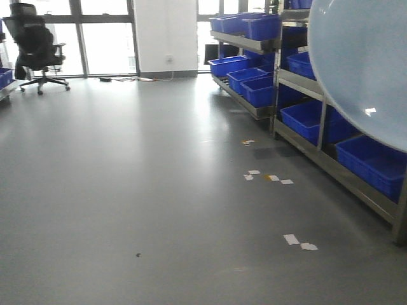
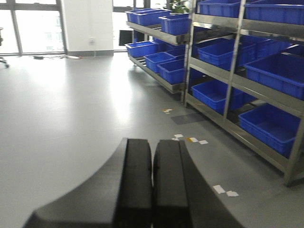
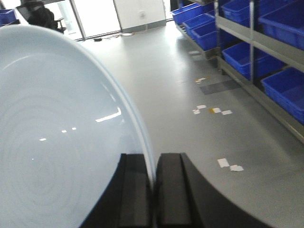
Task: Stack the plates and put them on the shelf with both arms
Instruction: 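Turn the base away from the table holding the stack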
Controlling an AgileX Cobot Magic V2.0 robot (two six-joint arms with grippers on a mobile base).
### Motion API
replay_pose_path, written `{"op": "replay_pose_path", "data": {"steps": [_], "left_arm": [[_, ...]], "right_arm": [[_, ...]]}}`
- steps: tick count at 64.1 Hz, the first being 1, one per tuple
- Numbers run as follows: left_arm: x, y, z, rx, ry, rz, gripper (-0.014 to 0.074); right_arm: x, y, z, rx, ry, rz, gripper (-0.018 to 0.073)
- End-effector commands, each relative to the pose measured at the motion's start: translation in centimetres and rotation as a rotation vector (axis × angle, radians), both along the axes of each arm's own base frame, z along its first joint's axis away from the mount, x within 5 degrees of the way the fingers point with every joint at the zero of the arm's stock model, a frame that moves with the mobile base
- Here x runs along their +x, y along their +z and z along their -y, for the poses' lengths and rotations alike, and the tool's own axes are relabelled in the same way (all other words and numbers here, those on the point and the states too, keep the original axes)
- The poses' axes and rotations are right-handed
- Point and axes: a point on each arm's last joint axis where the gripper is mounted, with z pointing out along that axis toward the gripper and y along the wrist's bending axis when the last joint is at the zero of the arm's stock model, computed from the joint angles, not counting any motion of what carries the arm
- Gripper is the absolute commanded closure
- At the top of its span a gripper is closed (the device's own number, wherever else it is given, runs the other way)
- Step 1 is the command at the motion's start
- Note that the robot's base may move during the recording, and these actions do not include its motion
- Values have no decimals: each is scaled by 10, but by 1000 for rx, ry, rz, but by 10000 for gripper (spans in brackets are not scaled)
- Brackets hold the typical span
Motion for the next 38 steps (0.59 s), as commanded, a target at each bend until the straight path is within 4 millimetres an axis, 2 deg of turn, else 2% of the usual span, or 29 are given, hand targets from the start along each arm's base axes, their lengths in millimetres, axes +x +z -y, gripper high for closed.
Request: {"op": "replay_pose_path", "data": {"steps": [1,38], "left_arm": [[0,20,0,-47,-2,110,514],[0,19,0,-47,-2,109,514]], "right_arm": [[1,19,2,0,-25,121,511],[1,19,2,0,-25,121,511]]}}
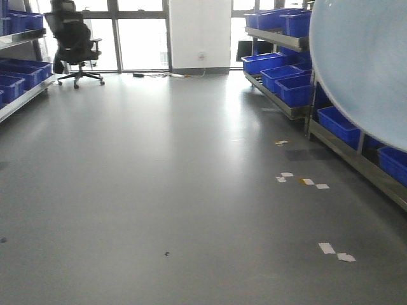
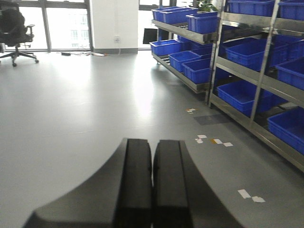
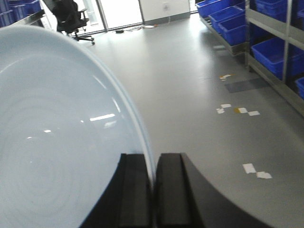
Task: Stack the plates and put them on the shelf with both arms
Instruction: 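Turn the base away from the table holding the stack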
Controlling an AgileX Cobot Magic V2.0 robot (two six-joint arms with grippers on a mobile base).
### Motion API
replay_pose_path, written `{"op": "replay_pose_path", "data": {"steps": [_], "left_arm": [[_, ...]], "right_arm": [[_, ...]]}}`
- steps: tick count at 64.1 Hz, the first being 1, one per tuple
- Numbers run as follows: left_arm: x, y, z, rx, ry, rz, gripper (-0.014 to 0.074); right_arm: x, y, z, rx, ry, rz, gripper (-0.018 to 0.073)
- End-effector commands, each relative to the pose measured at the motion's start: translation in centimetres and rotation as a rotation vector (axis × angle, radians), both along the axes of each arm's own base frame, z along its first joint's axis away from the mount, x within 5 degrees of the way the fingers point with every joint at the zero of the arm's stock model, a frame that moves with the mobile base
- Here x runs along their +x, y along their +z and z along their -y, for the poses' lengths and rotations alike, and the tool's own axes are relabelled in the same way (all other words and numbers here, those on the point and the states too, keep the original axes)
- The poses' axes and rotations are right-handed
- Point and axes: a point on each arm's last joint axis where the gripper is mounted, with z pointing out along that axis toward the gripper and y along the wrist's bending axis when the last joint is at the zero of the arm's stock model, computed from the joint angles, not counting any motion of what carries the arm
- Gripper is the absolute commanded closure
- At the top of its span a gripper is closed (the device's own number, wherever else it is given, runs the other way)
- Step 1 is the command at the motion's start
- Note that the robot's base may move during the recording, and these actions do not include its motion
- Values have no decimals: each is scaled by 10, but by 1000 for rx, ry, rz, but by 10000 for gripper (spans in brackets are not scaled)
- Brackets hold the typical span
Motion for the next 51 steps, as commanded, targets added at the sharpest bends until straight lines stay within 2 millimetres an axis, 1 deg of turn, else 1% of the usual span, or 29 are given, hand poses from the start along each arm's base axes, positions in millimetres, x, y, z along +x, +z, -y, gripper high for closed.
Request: {"op": "replay_pose_path", "data": {"steps": [1,51], "left_arm": [[0,19,0,-47,-2,108,514],[0,19,0,-47,-2,108,514]], "right_arm": [[1,19,2,1,-26,126,511],[1,19,2,1,-26,126,511]]}}
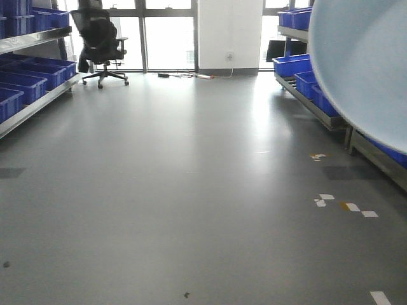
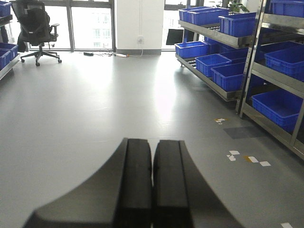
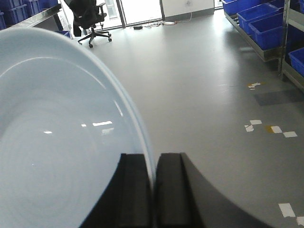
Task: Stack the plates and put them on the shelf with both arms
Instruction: 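Turn the base away from the table holding the stack, then drive the base up to the shelf rack of blue bins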
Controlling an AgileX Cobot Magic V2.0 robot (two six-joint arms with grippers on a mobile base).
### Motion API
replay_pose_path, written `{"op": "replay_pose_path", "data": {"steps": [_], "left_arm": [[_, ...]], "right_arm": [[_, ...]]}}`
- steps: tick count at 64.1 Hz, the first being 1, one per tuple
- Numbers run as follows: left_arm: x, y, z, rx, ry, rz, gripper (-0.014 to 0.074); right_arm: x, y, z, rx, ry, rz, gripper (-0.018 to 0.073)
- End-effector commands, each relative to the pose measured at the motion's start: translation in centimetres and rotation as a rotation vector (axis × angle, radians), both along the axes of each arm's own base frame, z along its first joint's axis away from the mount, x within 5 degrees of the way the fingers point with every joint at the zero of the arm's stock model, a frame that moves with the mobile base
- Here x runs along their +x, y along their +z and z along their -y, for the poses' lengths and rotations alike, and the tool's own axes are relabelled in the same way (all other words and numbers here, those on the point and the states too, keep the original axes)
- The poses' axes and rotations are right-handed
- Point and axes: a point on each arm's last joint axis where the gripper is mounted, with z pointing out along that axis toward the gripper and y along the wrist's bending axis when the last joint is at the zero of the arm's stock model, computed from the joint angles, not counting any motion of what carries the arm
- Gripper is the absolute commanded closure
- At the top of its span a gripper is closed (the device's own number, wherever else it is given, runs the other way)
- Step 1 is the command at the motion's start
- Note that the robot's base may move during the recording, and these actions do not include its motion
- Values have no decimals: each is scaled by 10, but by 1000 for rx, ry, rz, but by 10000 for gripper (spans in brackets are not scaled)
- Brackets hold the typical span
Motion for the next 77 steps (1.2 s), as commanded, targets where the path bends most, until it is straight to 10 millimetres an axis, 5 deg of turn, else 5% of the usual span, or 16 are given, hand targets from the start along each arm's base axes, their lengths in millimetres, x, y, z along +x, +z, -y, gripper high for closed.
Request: {"op": "replay_pose_path", "data": {"steps": [1,77], "left_arm": [[0,19,0,-47,-2,108,514],[0,19,0,-47,-2,108,514]], "right_arm": [[1,20,2,1,-27,129,511],[1,20,2,1,-27,129,511]]}}
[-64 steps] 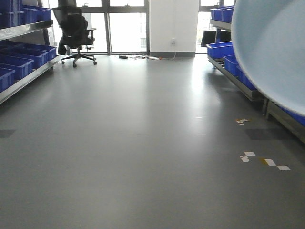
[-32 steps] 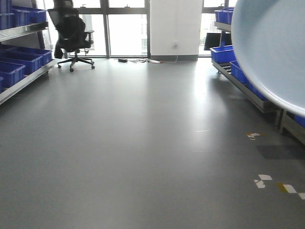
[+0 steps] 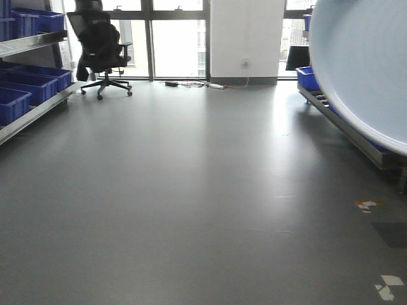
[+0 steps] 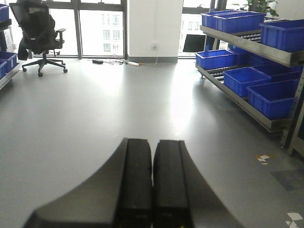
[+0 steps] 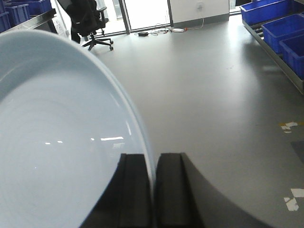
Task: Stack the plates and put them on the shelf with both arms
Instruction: 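Drive the base up to the shelf rack of blue bins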
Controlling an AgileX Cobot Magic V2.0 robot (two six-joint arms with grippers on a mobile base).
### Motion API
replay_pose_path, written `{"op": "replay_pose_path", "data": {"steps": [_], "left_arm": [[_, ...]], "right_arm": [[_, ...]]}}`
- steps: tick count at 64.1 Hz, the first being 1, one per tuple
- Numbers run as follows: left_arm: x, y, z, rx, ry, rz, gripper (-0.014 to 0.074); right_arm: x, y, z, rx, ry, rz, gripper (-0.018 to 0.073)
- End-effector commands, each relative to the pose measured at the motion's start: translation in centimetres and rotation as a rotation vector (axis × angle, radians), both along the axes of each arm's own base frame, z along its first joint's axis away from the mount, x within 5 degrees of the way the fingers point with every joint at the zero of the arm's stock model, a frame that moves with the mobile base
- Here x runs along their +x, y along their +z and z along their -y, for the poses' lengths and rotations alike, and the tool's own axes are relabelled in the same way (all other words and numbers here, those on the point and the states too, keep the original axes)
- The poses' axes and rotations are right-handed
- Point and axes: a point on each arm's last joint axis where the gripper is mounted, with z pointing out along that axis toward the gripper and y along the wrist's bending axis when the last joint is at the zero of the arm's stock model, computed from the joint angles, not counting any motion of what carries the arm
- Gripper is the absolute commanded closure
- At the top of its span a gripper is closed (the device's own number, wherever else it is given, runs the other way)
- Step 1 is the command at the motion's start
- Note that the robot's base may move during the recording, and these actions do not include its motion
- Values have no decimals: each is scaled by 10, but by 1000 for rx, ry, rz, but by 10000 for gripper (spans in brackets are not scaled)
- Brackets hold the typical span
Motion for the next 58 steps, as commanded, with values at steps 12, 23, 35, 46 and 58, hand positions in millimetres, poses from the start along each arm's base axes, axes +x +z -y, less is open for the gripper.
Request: {"op": "replay_pose_path", "data": {"steps": [12,23,35,46,58], "left_arm": [[0,19,0,-47,-2,108,514],[0,19,0,-47,-2,108,514],[0,19,0,-47,-2,108,514],[0,19,0,-47,-2,108,514],[0,19,0,-47,-2,108,514]], "right_arm": [[1,20,2,1,-27,128,511],[1,20,2,1,-27,128,511],[1,20,2,1,-27,128,511],[1,20,2,1,-26,128,511],[1,20,2,1,-25,128,511]]}}
